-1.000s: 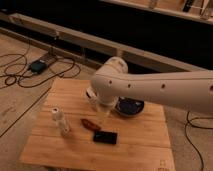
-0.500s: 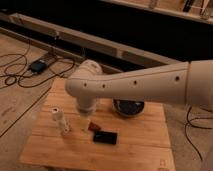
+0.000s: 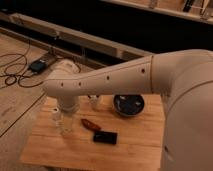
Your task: Knock the bottle over
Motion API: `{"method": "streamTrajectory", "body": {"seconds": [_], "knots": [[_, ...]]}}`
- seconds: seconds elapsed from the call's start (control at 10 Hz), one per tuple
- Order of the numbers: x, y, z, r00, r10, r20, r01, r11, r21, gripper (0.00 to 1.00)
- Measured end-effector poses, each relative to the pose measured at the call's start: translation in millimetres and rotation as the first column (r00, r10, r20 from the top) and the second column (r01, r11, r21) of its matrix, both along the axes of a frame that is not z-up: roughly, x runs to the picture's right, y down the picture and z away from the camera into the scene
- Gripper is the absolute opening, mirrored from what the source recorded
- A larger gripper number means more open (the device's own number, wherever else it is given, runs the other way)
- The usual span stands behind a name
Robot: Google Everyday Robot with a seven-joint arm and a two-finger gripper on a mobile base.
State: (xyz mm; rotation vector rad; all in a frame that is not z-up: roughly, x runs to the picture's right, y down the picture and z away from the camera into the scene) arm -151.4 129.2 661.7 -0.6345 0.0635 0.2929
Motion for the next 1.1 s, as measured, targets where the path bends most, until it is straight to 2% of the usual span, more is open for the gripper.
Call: {"method": "streamTrajectory", "body": {"seconds": [0.5, 1.1], "knots": [[-35.5, -11.0, 21.7, 0.999, -0.005, -0.036, 0.007, 0.9983, 0.058, 0.8], [-65.8, -15.9, 29.0, 0.999, 0.008, -0.054, -0.004, 0.9966, 0.083, 0.8]]}}
